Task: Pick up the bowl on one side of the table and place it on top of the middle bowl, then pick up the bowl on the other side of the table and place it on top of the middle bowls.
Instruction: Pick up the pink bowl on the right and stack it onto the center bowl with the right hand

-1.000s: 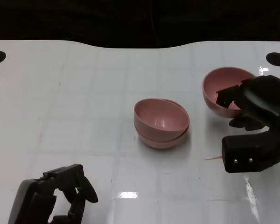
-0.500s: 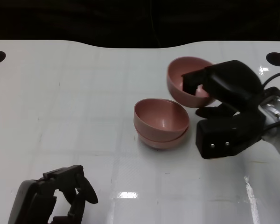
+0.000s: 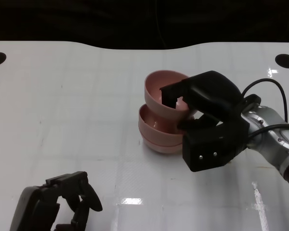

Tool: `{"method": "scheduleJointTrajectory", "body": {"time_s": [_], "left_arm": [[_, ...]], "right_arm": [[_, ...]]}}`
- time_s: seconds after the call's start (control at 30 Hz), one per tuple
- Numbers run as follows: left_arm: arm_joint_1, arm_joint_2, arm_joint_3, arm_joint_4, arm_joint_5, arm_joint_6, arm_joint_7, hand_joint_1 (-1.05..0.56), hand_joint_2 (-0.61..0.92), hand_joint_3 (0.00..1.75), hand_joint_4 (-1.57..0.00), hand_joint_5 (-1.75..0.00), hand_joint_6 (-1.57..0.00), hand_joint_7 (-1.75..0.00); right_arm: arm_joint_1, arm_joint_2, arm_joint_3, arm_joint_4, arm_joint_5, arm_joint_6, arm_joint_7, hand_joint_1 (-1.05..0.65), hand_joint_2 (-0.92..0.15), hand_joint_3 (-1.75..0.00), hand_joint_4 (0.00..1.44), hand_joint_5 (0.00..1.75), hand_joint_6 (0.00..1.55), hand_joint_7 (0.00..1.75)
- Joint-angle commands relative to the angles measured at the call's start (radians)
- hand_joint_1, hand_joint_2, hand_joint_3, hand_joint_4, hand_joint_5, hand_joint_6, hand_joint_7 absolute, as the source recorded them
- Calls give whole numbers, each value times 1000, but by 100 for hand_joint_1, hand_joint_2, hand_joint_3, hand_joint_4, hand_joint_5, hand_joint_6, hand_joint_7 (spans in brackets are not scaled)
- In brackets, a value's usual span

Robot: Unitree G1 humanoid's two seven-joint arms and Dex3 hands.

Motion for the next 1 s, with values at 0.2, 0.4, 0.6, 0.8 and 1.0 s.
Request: {"method": "scheduleJointTrajectory", "body": {"time_s": [0.2, 0.4, 0.6, 0.8, 1.0], "left_arm": [[9, 15, -3, -9, -7, 7, -12, -6, 26, 154, -88, -167, -84, -145], [8, 15, 0, -10, 5, 5, -3, -8, 26, 154, -88, -167, -84, -145], [9, 17, 1, -14, 4, 12, -7, -9, 26, 154, -87, -168, -84, -146], [5, 17, 0, -8, -4, 4, -7, -6, 25, 155, -87, -168, -84, -146], [7, 18, -1, -12, -6, 13, -12, -7, 26, 155, -87, -168, -84, -146]], "right_arm": [[-25, 2, 9, 19, 21, -20, 47, -17, -48, -88, 90, 160, 95, 86], [-22, -24, 18, 10, -3, -28, 44, -31, -82, -15, 81, 53, 90, 4], [-16, -57, 21, -19, -13, -23, 58, -50, -92, -10, 66, 18, 71, 0], [9, -92, 3, -85, 11, -8, 116, -68, -92, -24, 50, 9, 50, 0], [49, -127, -18, -183, 28, 21, 177, -73, -92, -29, 41, 4, 39, 0]]}}
